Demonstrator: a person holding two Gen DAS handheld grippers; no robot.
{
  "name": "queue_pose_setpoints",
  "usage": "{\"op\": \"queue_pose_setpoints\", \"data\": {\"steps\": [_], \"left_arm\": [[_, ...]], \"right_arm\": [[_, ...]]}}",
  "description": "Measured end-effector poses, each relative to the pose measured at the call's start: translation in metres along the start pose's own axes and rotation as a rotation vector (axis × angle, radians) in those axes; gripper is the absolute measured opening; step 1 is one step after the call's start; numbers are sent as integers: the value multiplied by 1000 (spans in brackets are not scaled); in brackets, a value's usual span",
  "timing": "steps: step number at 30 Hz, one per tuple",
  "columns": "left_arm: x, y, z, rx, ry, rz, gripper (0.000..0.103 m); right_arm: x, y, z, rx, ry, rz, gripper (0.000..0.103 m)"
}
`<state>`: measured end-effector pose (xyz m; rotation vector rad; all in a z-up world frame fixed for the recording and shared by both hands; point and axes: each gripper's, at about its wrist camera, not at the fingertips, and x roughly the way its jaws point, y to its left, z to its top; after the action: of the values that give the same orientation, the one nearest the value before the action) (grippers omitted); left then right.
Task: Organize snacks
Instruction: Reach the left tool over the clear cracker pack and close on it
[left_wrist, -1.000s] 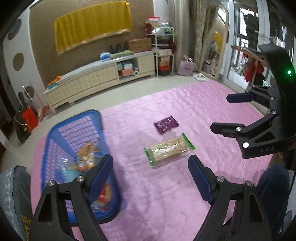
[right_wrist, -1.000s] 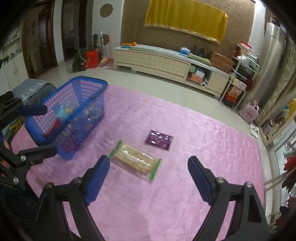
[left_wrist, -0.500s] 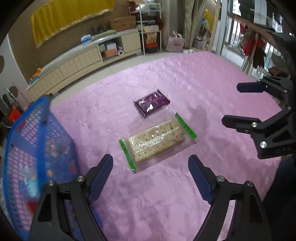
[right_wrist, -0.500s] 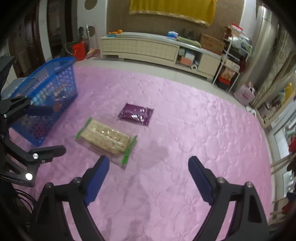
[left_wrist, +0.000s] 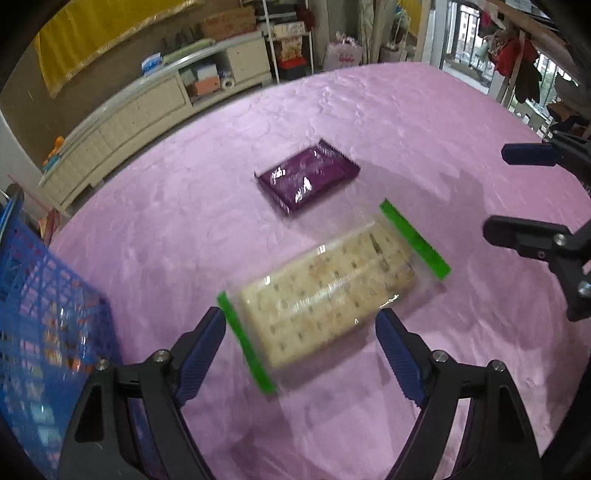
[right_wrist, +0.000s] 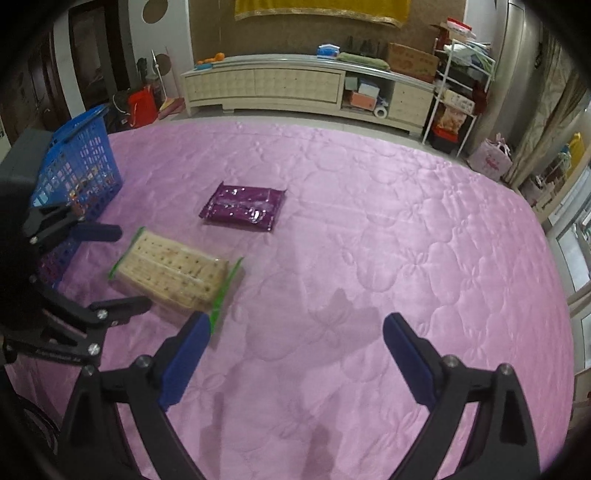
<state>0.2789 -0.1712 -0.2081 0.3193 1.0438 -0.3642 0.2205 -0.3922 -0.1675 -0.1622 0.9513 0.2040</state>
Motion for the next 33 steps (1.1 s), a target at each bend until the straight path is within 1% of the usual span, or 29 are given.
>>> {"op": "queue_pose_setpoints", "data": {"steps": [2, 5, 6, 8, 11, 14, 17, 24, 25, 26, 27, 28, 30, 32, 33], "left_arm": [[6, -1, 1, 26, 6, -40, 82], [13, -7, 3, 70, 5, -25, 89], [14, -8, 4, 69, -9, -25, 91], [18, -5, 8, 50, -4, -36, 95], [25, 2, 16, 14, 4, -52, 98], [33, 12, 21, -14, 15, -100, 99], [36, 14, 25, -17, -3, -102, 100], [41, 12, 32, -40, 0, -93, 100], [43, 12, 35, -43, 0, -92, 99], [42, 11, 36, -45, -4, -92, 95], [39, 7, 34, -48, -12, -92, 87], [34, 3, 31, -49, -20, -94, 83], [31, -3, 32, -38, -23, -96, 70], [31, -3, 33, -48, -17, -95, 65], [30, -5, 32, -51, -15, -91, 64]], "right_arm": [[0, -5, -1, 10, -2, 7, 96], [3, -10, -4, 28, 3, 25, 96], [4, -11, -5, 32, 6, 30, 96], [4, -13, -6, 34, 10, 39, 96], [2, -13, -8, 27, 4, 51, 96], [3, -11, -8, 10, 4, 54, 96], [6, -12, -10, 7, 15, 51, 96], [11, -11, -13, 6, 27, 36, 96], [11, -10, -13, 3, 29, 34, 96], [12, -9, -14, 0, 30, 34, 96], [12, -8, -13, -2, 31, 34, 96], [13, -8, -14, -4, 32, 35, 96], [12, -9, -14, -1, 31, 34, 96], [14, -9, -14, 5, 31, 30, 96], [15, -9, -13, 8, 33, 26, 96]]}}
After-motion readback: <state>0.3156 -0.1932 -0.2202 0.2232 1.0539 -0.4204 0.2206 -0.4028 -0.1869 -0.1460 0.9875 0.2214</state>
